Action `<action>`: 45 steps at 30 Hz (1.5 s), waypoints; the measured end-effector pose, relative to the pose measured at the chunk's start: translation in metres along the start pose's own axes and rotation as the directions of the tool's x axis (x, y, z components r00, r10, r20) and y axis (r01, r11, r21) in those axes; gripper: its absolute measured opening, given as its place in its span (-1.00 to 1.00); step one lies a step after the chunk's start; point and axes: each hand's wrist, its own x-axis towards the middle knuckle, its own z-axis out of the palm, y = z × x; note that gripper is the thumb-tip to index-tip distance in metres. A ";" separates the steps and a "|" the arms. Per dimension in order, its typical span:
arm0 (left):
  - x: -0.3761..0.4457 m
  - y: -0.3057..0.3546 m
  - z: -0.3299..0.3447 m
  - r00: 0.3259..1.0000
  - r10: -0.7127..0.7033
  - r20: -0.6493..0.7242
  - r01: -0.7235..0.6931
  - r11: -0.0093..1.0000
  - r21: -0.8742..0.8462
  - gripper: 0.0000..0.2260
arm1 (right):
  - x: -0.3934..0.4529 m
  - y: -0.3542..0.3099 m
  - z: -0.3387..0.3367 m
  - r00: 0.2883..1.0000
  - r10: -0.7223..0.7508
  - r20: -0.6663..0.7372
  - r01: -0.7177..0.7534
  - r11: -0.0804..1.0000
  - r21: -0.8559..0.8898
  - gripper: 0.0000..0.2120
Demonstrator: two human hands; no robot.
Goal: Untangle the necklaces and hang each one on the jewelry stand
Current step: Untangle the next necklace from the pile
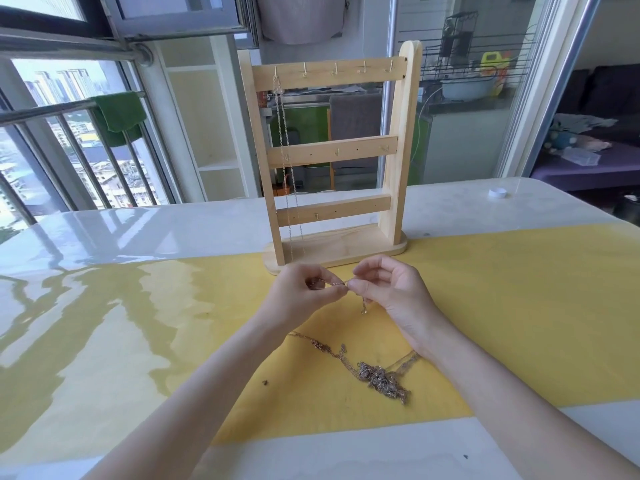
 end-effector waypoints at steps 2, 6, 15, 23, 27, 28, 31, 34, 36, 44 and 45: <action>0.000 -0.001 0.001 1.000 -0.014 0.013 0.014 1.000 -0.010 -0.85 | 0.000 -0.001 0.001 1.000 0.007 -0.008 -0.007 1.000 0.021 -0.83; 0.000 -0.001 0.003 0.996 -0.001 0.090 0.007 0.997 -0.071 -0.83 | 0.002 -0.001 0.000 0.999 0.033 -0.007 -0.032 0.996 0.077 -0.81; -0.002 0.004 0.000 0.997 -0.076 0.002 0.074 0.959 -0.274 -0.91 | -0.001 -0.002 0.004 0.990 0.049 0.135 -0.043 0.998 -0.049 -0.80; -0.002 0.003 -0.002 0.993 -0.107 0.044 0.115 0.923 -0.367 -0.90 | 0.000 -0.003 0.003 0.992 0.066 0.111 -0.061 0.997 -0.044 -0.82; -0.005 0.004 -0.001 0.991 -0.072 0.115 0.103 0.952 -0.287 -0.90 | 0.003 -0.007 -0.003 0.987 0.143 0.077 -0.160 0.935 0.316 -0.79; -0.005 0.005 0.000 0.990 -0.071 0.124 0.104 0.954 -0.283 -0.88 | 0.004 -0.008 -0.005 0.984 0.161 0.077 -0.179 0.900 0.398 -0.80; -0.005 0.004 0.003 0.989 -0.077 0.128 0.110 0.955 -0.276 -0.87 | 0.004 -0.012 -0.005 0.980 0.183 0.083 -0.199 0.827 0.526 -0.81; -0.005 0.003 0.003 0.987 -0.069 0.144 0.106 0.959 -0.265 -0.90 | 0.003 -0.013 -0.004 0.981 0.178 0.083 -0.195 0.835 0.515 -0.81; -0.006 0.003 0.003 0.985 -0.069 0.160 0.109 0.962 -0.252 -0.93 | 0.001 -0.012 -0.004 0.981 0.173 0.088 -0.194 0.848 0.494 -0.80; -0.006 0.001 0.004 0.991 -0.051 0.121 0.069 0.986 -0.149 -0.96 | 0.001 -0.015 -0.005 0.983 0.167 0.081 -0.183 0.808 0.560 -0.80; -0.005 0.001 0.003 0.991 -0.046 0.122 0.065 0.985 -0.157 -0.94 | 0.002 -0.015 -0.005 0.983 0.167 0.078 -0.182 0.815 0.550 -0.81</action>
